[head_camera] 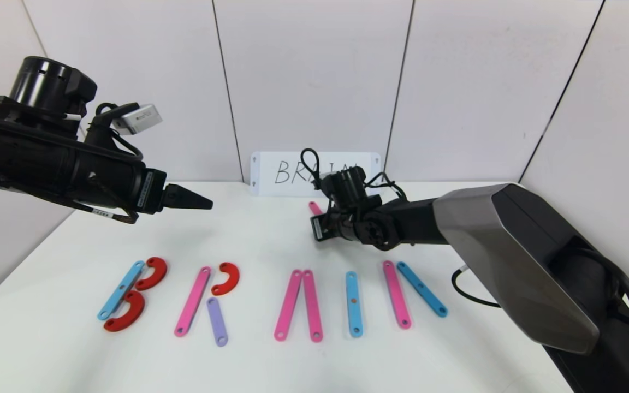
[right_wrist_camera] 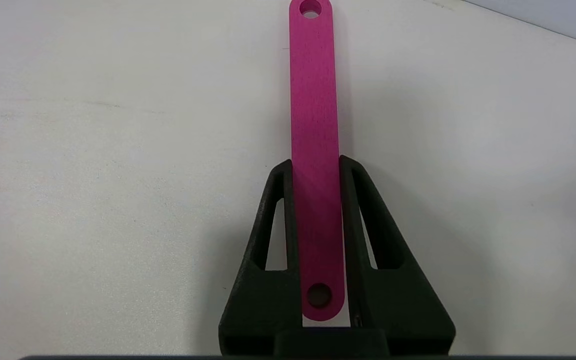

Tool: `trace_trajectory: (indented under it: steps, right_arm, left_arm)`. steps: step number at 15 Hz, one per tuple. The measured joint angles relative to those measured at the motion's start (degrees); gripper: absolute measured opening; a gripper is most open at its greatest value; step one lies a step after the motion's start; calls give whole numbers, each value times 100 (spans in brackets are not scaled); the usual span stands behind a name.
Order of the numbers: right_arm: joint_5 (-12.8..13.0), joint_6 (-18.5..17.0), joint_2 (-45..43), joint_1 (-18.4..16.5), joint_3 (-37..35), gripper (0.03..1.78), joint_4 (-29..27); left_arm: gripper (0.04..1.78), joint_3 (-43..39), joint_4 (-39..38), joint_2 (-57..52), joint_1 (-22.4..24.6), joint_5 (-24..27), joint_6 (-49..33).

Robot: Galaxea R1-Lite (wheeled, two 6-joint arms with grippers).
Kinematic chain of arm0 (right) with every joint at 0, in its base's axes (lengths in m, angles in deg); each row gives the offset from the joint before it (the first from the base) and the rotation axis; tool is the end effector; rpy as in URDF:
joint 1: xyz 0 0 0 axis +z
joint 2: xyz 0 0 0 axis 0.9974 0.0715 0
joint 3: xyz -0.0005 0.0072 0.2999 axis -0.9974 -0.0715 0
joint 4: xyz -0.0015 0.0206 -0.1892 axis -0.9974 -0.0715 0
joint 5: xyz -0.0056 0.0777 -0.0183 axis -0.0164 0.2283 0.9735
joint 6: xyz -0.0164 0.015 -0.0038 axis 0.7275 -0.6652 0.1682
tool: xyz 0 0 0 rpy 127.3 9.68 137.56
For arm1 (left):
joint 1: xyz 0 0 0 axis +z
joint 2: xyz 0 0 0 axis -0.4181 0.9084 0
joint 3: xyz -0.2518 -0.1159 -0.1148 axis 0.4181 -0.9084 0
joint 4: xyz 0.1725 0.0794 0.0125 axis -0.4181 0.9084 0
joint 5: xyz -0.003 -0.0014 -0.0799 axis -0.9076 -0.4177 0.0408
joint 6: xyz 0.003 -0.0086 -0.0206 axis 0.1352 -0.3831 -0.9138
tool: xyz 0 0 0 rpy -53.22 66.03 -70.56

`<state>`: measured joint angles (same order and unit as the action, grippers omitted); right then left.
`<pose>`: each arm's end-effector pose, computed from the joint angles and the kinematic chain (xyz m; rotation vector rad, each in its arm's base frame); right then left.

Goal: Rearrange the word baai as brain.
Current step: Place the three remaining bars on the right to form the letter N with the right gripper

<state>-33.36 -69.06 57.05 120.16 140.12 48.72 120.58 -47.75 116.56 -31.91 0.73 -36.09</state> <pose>0.4292 0.2879 0.0672 -0.1064 0.5959 0.3835 0.2827 -0.0451 0.2597 -0.0031 0.6773 -0.5700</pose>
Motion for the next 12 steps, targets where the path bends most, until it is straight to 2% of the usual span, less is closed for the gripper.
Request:
trace_trajectory:
  steps: [7, 10, 12]
  right_arm:
    - [-2, -57, -233, 6, -210, 27, -55]
    - [0, -210, -696, -30, -640, 27, -28]
    - [5, -319, -1140, -66, -1175, 27, 17]
  left_arm:
    - [174, -6, 0, 11, -27, -4, 2]
    - [174, -2, -16, 13, -30, -9, -1]
    - [174, 5, -16, 16, -27, -11, -9]
